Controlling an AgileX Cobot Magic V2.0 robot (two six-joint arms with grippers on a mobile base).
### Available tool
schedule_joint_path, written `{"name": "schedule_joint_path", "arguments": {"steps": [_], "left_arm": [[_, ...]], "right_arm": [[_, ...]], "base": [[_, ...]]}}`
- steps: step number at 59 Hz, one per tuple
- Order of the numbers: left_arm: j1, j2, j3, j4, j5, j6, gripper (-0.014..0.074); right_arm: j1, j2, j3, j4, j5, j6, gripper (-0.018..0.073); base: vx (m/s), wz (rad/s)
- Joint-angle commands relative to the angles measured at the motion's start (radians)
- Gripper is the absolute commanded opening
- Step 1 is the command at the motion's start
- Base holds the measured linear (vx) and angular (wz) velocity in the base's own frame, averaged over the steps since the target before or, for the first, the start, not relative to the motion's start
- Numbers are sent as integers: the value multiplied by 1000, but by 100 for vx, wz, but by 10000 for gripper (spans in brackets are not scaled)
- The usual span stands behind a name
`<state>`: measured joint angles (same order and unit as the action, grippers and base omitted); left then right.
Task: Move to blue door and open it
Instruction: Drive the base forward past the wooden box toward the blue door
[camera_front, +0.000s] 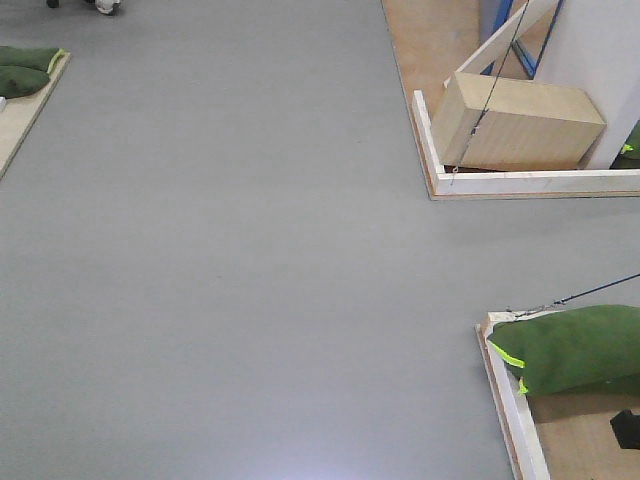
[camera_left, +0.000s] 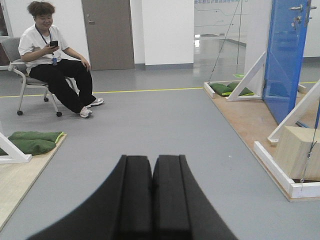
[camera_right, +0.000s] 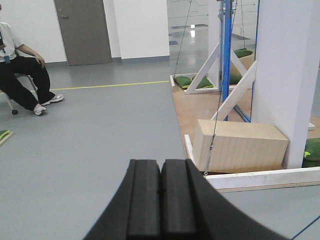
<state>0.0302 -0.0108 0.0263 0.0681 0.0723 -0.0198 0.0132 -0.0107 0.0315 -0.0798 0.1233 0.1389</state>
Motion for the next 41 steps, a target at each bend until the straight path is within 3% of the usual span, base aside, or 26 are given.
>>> {"name": "schedule_joint_path", "arguments": {"steps": [1,41], "left_arm": [[0,-17,-27,-2,-83,-7,73],[0,-18,-27,-2,-82,-7,73]], "right_arm": [[-5,-14,0,-2,-84,-2,-1],[-5,-14,0,-2,-84,-2,-1]], "base": [[0,0],[0,0]]}}
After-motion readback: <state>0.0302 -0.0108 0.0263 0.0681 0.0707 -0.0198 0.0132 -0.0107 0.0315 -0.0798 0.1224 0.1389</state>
